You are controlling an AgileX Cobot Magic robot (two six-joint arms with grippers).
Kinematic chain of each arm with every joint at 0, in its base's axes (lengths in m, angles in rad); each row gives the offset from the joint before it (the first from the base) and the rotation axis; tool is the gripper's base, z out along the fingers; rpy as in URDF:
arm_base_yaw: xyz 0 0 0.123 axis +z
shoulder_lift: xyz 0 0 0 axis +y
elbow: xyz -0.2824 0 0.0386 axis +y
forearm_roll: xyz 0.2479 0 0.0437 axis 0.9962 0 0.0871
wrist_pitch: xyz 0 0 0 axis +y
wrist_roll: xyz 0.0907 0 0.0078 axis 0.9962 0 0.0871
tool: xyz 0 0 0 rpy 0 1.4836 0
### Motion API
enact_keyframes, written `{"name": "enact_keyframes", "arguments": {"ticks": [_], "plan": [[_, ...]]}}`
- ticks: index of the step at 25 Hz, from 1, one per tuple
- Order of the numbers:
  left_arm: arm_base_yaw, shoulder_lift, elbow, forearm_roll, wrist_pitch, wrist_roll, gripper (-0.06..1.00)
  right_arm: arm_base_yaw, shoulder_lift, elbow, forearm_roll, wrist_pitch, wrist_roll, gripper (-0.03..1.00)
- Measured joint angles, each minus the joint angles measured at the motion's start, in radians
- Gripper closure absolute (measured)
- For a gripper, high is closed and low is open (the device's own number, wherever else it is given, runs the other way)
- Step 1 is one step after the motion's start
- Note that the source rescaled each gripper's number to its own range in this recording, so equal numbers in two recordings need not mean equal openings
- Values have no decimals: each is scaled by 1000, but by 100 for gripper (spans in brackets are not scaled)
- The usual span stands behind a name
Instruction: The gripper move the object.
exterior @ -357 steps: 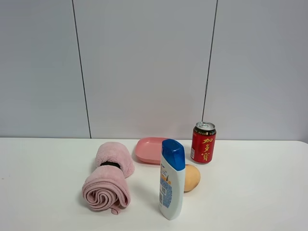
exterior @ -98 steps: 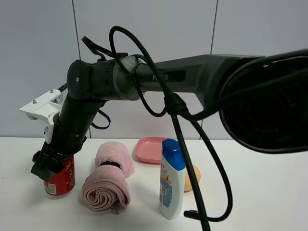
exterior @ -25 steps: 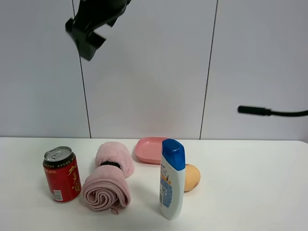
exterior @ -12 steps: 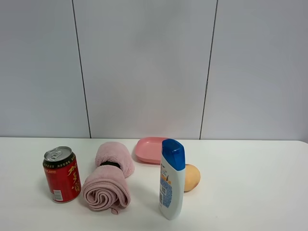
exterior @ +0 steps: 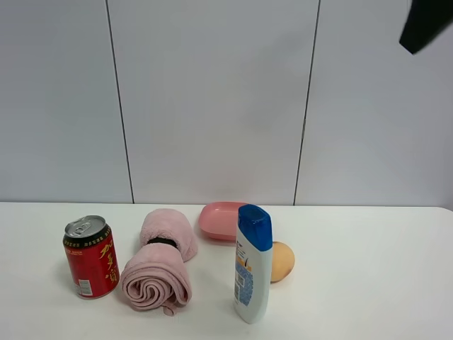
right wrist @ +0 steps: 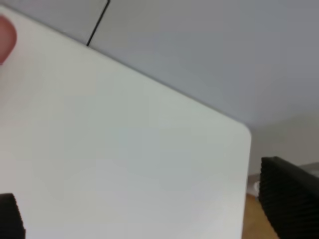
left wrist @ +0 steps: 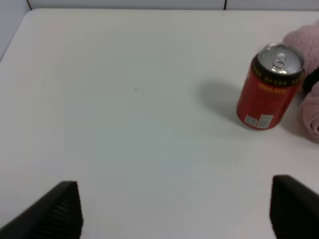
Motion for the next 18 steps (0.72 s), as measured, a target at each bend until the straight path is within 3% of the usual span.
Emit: {"name": "enact_keyframes", "arguments": {"ticks": [5, 8, 13, 18], "plan": [[0, 0, 0, 0, 0, 0, -6, -39, -206, 255, 113, -50, 58, 3], [0, 0, 0, 0, 0, 0, -6, -132, -308, 362, 170, -54, 62, 3], [0, 0, 0, 0, 0, 0, -6, -298, -463, 496, 181, -56, 50, 3], [0, 0, 0, 0, 0, 0, -6, -343, -637, 623, 223, -56, 53, 3]]}}
